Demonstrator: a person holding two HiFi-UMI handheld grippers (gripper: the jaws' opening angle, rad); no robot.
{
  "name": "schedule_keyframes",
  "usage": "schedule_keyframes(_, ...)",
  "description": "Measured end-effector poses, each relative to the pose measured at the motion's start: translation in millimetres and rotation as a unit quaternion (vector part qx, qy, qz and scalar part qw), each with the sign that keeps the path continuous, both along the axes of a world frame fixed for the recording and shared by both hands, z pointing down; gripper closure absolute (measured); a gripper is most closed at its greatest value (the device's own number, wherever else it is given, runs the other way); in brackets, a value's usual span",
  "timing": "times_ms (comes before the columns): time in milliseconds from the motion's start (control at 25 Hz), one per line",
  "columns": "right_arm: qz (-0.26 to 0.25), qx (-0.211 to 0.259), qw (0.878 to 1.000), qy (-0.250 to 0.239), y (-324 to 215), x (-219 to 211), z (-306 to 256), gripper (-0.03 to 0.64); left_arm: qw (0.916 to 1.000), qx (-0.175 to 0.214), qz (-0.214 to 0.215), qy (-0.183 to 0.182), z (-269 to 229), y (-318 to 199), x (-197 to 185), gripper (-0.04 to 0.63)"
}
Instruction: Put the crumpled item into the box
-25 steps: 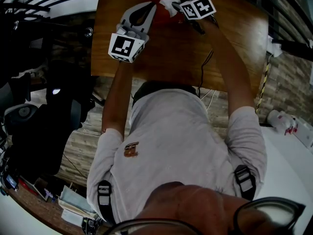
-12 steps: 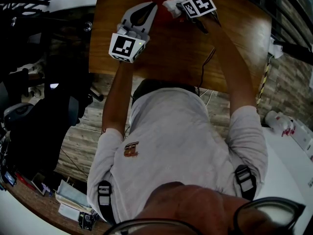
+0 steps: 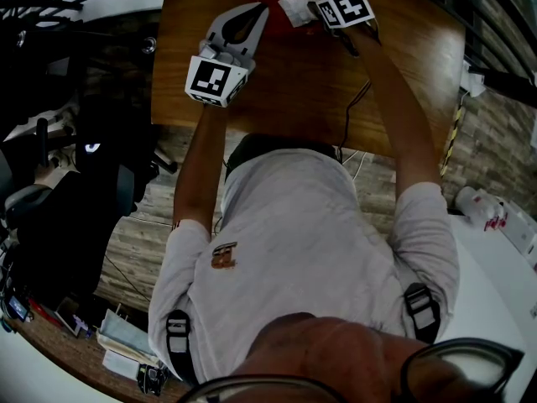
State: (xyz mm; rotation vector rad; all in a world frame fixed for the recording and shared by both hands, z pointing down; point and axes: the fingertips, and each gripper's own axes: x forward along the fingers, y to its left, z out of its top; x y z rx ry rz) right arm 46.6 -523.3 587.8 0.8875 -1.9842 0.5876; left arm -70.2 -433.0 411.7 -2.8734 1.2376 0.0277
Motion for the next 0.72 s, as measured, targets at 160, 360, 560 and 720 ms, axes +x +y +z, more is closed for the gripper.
schedule_keyframes(160,0.0,0.021,1.0,0.003,4.3,2.3,-7.9,0.405,1.0,0.0,0.005,0.001,-0.2,3.6,2.5,0.575)
schedule_keyframes(360,-0.004,0.072,0.997,-0.037,17.9,-2.1,-38.6,0.431,1.0,0.004,0.006,0.002,-6.0,8.9,3.8,0.575)
schedule_keyframes(560,-0.01,0.144,0.983,-0.114,44.2,-11.6,-87.5,0.473,0.9999,0.011,0.009,0.001,-12.4,21.0,5.3,0.575)
schedule_keyframes(720,-0.022,0.21,0.963,-0.168,71.3,-17.5,-138.7,0.514,0.9997,0.019,0.012,0.006,-28.3,34.3,10.3,0.575)
